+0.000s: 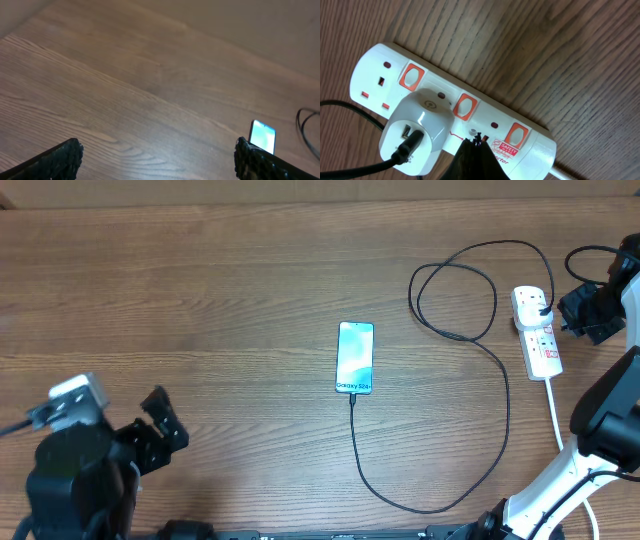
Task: Plug charger to phone and switch on socket
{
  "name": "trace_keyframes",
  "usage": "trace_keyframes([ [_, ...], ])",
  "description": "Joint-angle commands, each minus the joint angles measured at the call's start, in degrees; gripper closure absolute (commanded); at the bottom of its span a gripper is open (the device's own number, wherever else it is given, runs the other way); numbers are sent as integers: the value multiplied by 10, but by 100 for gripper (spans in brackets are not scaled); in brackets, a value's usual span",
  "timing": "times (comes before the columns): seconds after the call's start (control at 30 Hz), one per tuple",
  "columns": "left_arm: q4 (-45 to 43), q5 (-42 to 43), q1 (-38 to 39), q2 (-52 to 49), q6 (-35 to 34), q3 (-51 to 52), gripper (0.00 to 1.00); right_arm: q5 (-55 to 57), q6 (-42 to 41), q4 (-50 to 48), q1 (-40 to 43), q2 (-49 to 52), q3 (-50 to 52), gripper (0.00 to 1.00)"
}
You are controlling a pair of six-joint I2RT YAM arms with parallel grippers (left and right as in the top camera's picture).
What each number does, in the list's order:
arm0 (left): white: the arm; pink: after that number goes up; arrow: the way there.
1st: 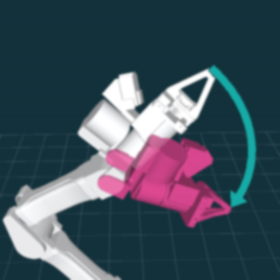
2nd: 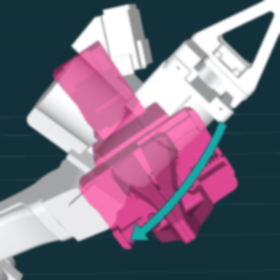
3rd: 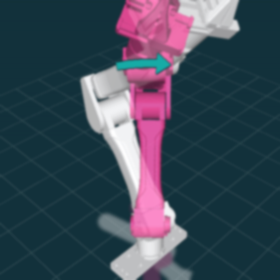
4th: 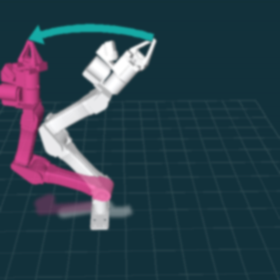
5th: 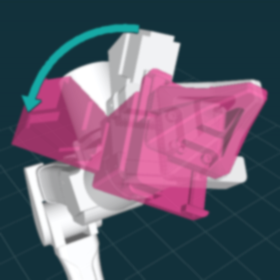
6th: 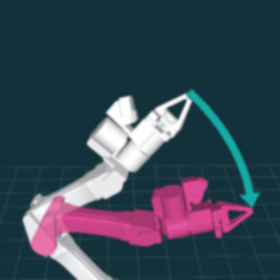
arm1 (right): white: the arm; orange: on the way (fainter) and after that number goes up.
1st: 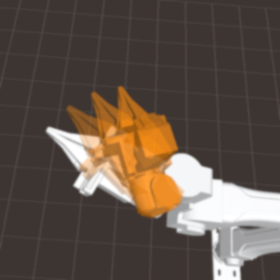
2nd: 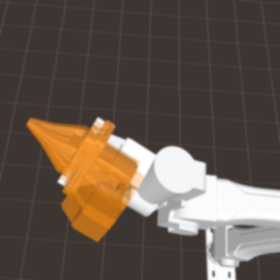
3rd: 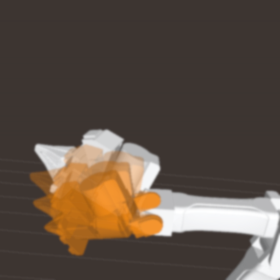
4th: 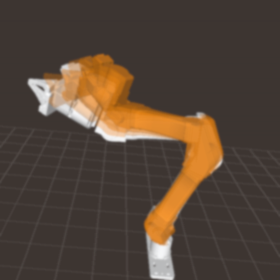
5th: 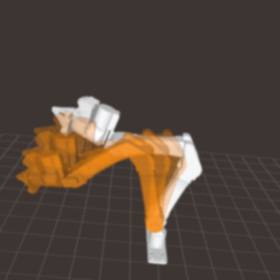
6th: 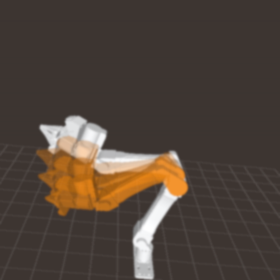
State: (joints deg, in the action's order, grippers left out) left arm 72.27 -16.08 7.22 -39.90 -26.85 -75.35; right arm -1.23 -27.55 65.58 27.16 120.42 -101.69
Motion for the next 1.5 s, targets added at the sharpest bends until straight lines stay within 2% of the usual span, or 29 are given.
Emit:
trace_keyframes([
  [0.0,0,-8,-13,41,-6,3,0,-4,0,-6,-6,2,-15,96],
  [0.3,0,-8,-13,74,-6,3,0,-4,-5,-8,-8,30,-14,96],
  [1.1,0,-9,-13,74,-6,3,0,-19,7,-29,-47,100,-15,96],
  [1.27,0,-8,-13,75,-6,3,1,1,23,25,-38,75,-57,96],
  [1.47,0,-9,-13,90,-6,3,1,11,23,72,-11,-50,-131,96],
])
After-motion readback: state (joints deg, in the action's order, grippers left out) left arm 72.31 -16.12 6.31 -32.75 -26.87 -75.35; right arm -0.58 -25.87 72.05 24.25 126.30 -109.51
